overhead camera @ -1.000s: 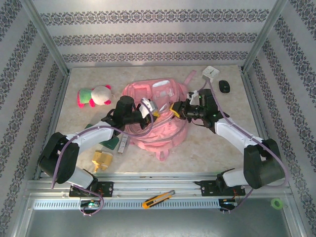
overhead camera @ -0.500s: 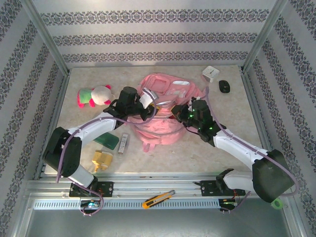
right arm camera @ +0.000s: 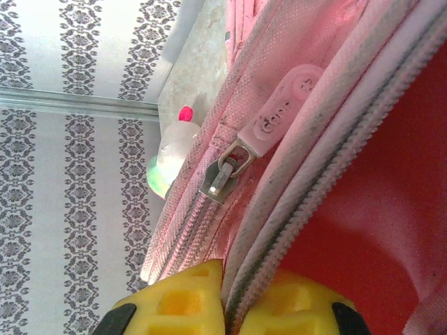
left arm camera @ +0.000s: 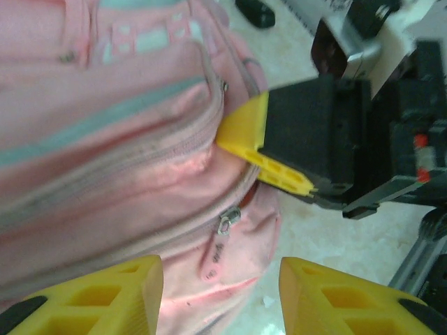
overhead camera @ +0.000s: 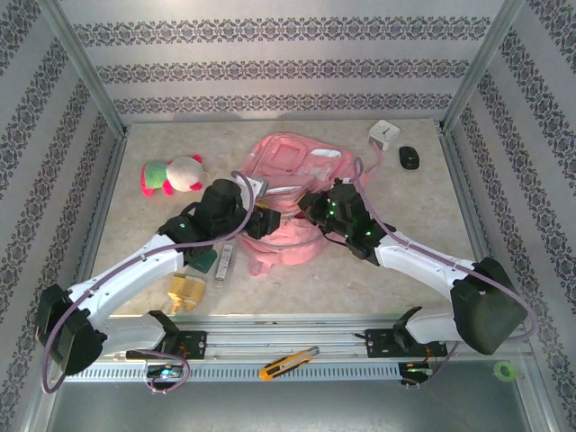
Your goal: Pack the student bag
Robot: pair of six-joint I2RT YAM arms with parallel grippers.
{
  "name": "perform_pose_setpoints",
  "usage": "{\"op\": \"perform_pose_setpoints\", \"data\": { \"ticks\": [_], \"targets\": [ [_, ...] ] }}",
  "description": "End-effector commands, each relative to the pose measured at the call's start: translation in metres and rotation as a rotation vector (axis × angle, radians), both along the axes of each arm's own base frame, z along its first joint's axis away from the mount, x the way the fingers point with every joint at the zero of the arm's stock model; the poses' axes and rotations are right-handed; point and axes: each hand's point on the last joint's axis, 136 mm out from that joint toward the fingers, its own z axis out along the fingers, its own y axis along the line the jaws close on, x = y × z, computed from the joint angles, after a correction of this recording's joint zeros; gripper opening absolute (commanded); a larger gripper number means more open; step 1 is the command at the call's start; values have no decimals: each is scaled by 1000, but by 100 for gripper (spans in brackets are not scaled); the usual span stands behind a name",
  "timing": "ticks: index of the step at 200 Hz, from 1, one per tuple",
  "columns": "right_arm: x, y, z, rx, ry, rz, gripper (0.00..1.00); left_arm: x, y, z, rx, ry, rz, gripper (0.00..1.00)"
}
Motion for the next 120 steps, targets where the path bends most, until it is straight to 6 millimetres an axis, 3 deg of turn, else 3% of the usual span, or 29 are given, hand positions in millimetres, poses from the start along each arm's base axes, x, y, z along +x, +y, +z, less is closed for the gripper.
{"op": "perform_pose_setpoints", "data": {
  "ticks": [1, 38, 78, 106, 120],
  "targets": [
    [8, 18, 49, 101, -121, 23, 0, 0, 0, -30, 21, 127, 98, 46],
    [6, 22, 52, 106, -127, 42, 0, 10, -15, -49, 63, 152, 81, 46],
    [7, 27, 51, 112, -119, 56, 0, 11, -34, -51, 12, 157, 41, 42],
    [6, 29, 49, 110, -116, 63, 0, 12, -43, -48, -14, 155, 25, 26],
    [6, 29, 49, 106, -117, 69, 0, 13, -41, -47, -6, 151, 35, 10]
  ]
}}
